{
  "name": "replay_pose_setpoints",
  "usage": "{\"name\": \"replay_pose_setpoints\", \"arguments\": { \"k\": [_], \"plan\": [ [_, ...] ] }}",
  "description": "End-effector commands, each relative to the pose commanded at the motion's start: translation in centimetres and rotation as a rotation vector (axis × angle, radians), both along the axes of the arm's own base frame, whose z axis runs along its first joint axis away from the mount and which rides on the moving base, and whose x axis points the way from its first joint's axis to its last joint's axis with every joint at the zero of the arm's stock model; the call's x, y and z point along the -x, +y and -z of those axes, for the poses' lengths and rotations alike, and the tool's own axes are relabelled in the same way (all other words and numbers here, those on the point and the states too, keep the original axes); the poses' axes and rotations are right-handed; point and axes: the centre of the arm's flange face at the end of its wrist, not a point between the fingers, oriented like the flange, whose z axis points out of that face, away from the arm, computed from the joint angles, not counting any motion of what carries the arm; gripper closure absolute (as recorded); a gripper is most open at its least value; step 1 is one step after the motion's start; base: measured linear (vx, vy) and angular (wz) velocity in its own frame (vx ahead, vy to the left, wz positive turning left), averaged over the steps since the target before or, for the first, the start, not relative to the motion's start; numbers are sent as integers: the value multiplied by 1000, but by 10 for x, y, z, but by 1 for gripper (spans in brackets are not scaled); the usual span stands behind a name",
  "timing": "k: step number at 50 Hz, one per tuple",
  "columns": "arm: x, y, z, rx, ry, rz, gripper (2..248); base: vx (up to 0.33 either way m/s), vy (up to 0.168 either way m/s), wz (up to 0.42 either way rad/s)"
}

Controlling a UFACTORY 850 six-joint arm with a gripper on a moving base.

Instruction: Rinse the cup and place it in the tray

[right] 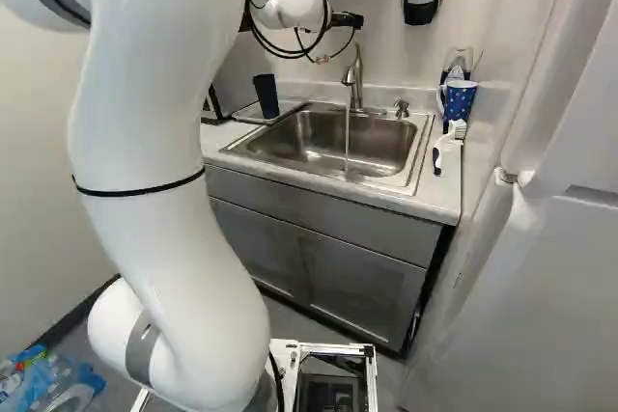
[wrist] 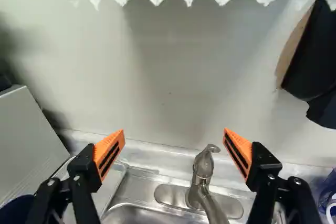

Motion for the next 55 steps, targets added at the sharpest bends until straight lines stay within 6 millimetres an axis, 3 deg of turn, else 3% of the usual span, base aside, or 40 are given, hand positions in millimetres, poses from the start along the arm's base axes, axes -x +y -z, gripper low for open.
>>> {"name": "replay_pose_setpoints", "arguments": {
  "k": [13, 55],
  "plan": [
    [-14, -3, 2, 1, -6, 0, 3, 0, 0, 0],
    [-29, -4, 4, 2, -8, -3, 3, 0, 0, 0]
  ]
}}
